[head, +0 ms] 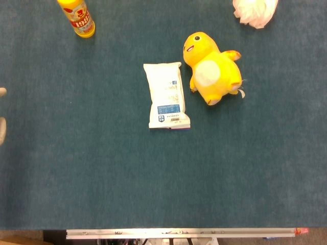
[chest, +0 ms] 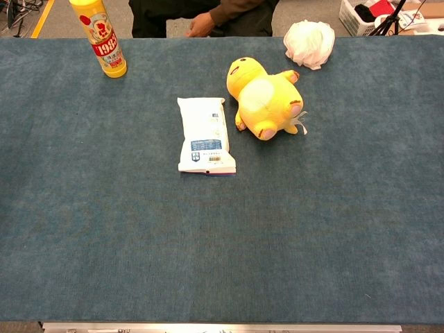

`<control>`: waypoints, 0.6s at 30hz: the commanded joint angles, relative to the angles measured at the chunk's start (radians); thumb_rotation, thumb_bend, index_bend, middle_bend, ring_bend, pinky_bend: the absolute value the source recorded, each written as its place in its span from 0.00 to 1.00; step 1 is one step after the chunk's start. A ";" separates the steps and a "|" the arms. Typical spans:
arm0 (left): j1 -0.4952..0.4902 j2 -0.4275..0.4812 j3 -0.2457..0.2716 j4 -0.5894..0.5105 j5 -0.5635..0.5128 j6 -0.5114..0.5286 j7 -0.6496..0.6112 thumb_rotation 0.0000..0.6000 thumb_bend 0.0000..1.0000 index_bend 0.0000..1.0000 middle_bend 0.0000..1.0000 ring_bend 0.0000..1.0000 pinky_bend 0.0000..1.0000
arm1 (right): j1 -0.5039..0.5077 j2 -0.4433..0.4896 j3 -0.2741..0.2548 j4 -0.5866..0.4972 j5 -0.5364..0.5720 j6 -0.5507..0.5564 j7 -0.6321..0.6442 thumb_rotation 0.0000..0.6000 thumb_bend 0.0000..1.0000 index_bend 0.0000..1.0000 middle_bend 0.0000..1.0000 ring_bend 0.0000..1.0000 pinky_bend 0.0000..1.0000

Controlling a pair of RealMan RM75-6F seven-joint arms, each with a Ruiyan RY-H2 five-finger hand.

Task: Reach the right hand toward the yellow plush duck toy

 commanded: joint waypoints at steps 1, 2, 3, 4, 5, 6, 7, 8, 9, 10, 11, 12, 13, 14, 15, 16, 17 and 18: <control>-0.002 -0.001 -0.001 -0.002 0.004 0.000 -0.001 1.00 0.47 0.23 0.24 0.14 0.07 | 0.032 -0.009 -0.014 0.006 -0.074 -0.015 0.039 1.00 0.27 0.10 0.42 0.29 0.37; -0.003 0.000 0.000 -0.002 0.006 0.000 -0.002 1.00 0.47 0.23 0.24 0.14 0.07 | 0.041 -0.013 -0.017 0.008 -0.095 -0.021 0.049 1.00 0.27 0.10 0.42 0.29 0.37; -0.003 0.001 0.000 -0.004 0.008 0.000 -0.002 1.00 0.47 0.23 0.24 0.14 0.07 | 0.052 -0.017 -0.021 0.009 -0.115 -0.028 0.060 1.00 0.27 0.10 0.42 0.29 0.37; -0.002 0.003 0.001 -0.006 0.009 0.001 -0.005 1.00 0.47 0.23 0.24 0.14 0.07 | 0.067 -0.024 -0.024 0.011 -0.140 -0.037 0.075 1.00 0.27 0.10 0.42 0.29 0.37; -0.001 0.005 0.002 -0.007 0.009 0.003 -0.008 1.00 0.47 0.23 0.24 0.14 0.07 | 0.079 -0.030 -0.026 0.014 -0.159 -0.044 0.085 1.00 0.27 0.10 0.42 0.29 0.37; 0.002 0.006 0.002 -0.008 0.010 0.008 -0.012 1.00 0.47 0.23 0.24 0.14 0.07 | 0.096 -0.039 -0.029 0.018 -0.183 -0.055 0.096 1.00 0.27 0.10 0.42 0.30 0.37; 0.004 0.008 0.002 -0.009 0.009 0.011 -0.014 1.00 0.47 0.23 0.24 0.14 0.07 | 0.108 -0.045 -0.031 0.020 -0.200 -0.065 0.100 1.00 0.27 0.10 0.42 0.30 0.37; 0.007 0.009 0.002 -0.010 0.008 0.014 -0.016 1.00 0.47 0.23 0.24 0.14 0.07 | 0.121 -0.053 -0.032 0.022 -0.217 -0.072 0.103 1.00 0.27 0.10 0.42 0.31 0.37; 0.009 0.011 0.002 -0.010 0.007 0.017 -0.018 1.00 0.47 0.23 0.24 0.14 0.07 | 0.138 -0.064 -0.033 0.024 -0.241 -0.082 0.105 1.00 0.28 0.10 0.43 0.33 0.37; 0.011 0.012 0.003 -0.011 0.007 0.019 -0.019 1.00 0.47 0.23 0.24 0.14 0.07 | 0.152 -0.073 -0.034 0.026 -0.259 -0.089 0.105 1.00 0.28 0.10 0.44 0.34 0.37; 0.012 0.013 0.003 -0.012 0.007 0.021 -0.019 1.00 0.47 0.23 0.24 0.14 0.07 | 0.166 -0.082 -0.034 0.028 -0.276 -0.096 0.104 1.00 0.30 0.10 0.46 0.36 0.38; 0.015 0.014 0.004 -0.012 0.008 0.024 -0.020 1.00 0.47 0.23 0.24 0.14 0.07 | 0.184 -0.094 -0.034 0.029 -0.301 -0.104 0.103 1.00 0.33 0.10 0.48 0.39 0.40; 0.016 0.015 0.004 -0.013 0.009 0.027 -0.021 1.00 0.47 0.23 0.24 0.14 0.07 | 0.198 -0.104 -0.034 0.032 -0.320 -0.109 0.103 1.00 0.37 0.09 0.51 0.43 0.43; 0.018 0.015 0.004 -0.014 0.010 0.030 -0.021 1.00 0.47 0.23 0.24 0.14 0.07 | 0.212 -0.113 -0.035 0.035 -0.340 -0.114 0.105 1.00 0.43 0.08 0.56 0.48 0.47; 0.020 0.016 0.004 -0.015 0.010 0.033 -0.022 1.00 0.47 0.23 0.24 0.14 0.07 | 0.231 -0.125 -0.036 0.041 -0.364 -0.122 0.106 1.00 0.46 0.06 0.59 0.52 0.51; 0.022 0.016 0.004 -0.016 0.010 0.035 -0.023 1.00 0.47 0.23 0.24 0.14 0.07 | 0.244 -0.134 -0.038 0.044 -0.380 -0.129 0.108 1.00 0.52 0.03 0.66 0.59 0.59; 0.023 0.016 0.004 -0.016 0.010 0.037 -0.022 1.00 0.47 0.23 0.24 0.14 0.07 | 0.257 -0.143 -0.041 0.044 -0.391 -0.139 0.113 1.00 0.57 0.01 0.71 0.66 0.66; 0.024 0.015 0.004 -0.015 0.009 0.038 -0.020 1.00 0.47 0.23 0.24 0.14 0.07 | 0.269 -0.150 -0.044 0.041 -0.398 -0.151 0.118 1.00 0.62 0.00 0.76 0.73 0.74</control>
